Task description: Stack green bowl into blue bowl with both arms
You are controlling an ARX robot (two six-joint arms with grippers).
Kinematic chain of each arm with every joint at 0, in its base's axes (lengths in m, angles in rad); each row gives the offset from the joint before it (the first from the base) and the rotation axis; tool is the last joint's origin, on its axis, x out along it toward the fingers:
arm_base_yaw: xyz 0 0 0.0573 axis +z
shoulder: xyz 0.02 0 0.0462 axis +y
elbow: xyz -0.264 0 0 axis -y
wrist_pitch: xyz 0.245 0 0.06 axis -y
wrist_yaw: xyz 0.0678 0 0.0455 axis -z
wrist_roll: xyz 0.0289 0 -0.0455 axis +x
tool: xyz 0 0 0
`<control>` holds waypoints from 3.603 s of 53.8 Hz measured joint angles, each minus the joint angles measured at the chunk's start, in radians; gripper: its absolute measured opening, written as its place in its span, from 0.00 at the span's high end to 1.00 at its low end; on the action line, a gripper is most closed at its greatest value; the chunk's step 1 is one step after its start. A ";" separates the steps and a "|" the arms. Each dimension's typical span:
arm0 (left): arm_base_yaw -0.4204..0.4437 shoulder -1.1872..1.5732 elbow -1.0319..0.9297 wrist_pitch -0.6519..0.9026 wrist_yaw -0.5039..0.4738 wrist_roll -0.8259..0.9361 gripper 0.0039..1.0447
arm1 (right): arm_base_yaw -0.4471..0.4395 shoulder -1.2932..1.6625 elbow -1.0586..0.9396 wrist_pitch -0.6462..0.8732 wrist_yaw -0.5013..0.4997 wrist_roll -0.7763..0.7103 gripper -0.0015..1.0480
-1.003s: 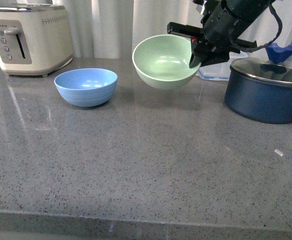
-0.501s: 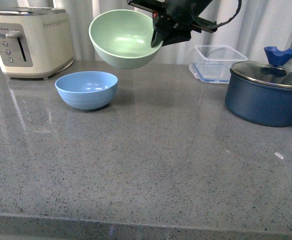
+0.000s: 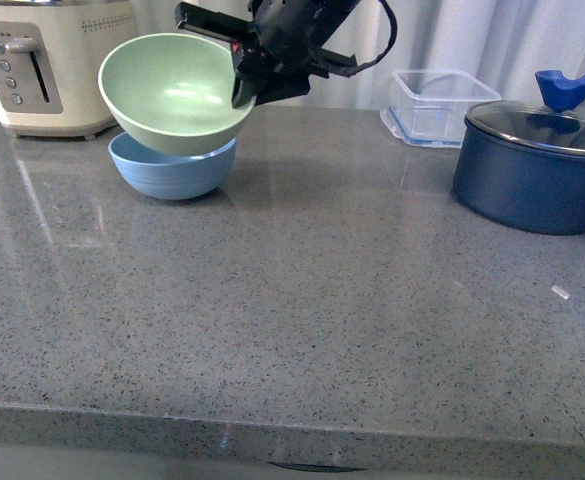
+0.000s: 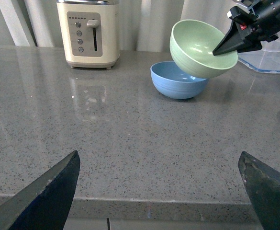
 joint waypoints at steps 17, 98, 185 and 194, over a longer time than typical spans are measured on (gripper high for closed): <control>0.000 0.000 0.000 0.000 0.000 0.000 0.06 | 0.011 0.073 0.096 0.008 -0.010 -0.013 0.99; 0.000 0.000 0.000 0.000 0.000 0.000 0.06 | -0.283 -0.734 -0.972 0.441 -0.136 -0.107 0.10; 0.000 0.000 0.000 0.000 0.001 0.000 0.06 | -0.437 -1.926 -2.671 1.474 0.283 -0.153 0.99; 0.000 0.000 0.000 0.000 0.001 0.000 0.06 | -0.437 -2.004 -2.705 1.429 0.283 -0.153 0.99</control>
